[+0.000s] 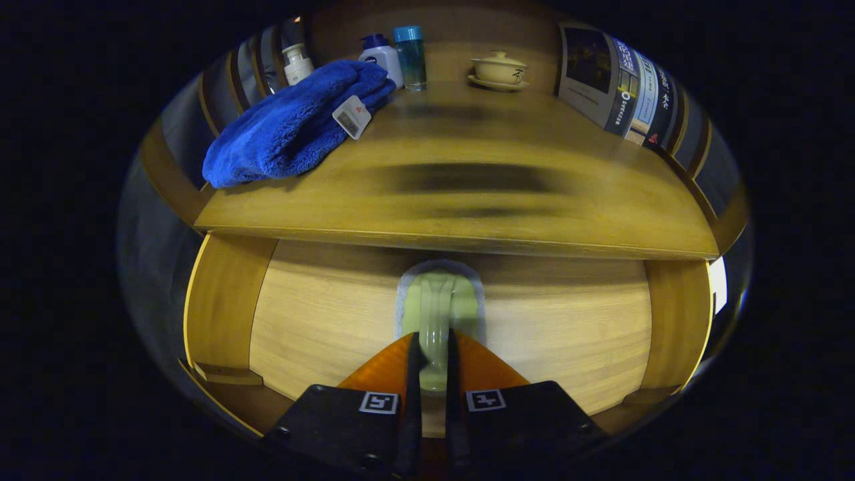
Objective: Pull open the drawer, take out the items inside it, and place them on the countertop above the cabinet.
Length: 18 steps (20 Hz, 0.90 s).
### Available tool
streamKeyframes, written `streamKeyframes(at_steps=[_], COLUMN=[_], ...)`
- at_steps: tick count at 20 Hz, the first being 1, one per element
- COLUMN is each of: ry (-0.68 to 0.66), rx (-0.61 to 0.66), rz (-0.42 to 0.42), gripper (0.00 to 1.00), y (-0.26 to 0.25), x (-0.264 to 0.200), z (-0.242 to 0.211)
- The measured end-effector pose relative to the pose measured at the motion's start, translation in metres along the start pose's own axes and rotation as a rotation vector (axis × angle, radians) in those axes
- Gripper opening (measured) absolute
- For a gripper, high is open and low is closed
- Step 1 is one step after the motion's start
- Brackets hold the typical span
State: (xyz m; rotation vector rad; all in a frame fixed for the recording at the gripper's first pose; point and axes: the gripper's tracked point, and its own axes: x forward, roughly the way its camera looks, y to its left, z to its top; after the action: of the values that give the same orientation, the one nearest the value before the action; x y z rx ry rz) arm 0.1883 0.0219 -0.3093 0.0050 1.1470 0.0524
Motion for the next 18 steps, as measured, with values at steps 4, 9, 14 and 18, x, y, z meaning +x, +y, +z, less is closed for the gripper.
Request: streamKeyframes(at_steps=[4,9,14,18], ry=[-0.018,-0.082,-0.211,-0.274], rx=[-0.013,-0.037,-0.057,0.005], rz=[0.031,0.079,0.081,0.068], gripper=[0.23,0.23,0.23,0.23], y=[0.004,0.019,0.013,-0.008], x=[-0.028,-0.067,-0.105,-0.12], z=[-0.005,-0.01,0.021,0.058])
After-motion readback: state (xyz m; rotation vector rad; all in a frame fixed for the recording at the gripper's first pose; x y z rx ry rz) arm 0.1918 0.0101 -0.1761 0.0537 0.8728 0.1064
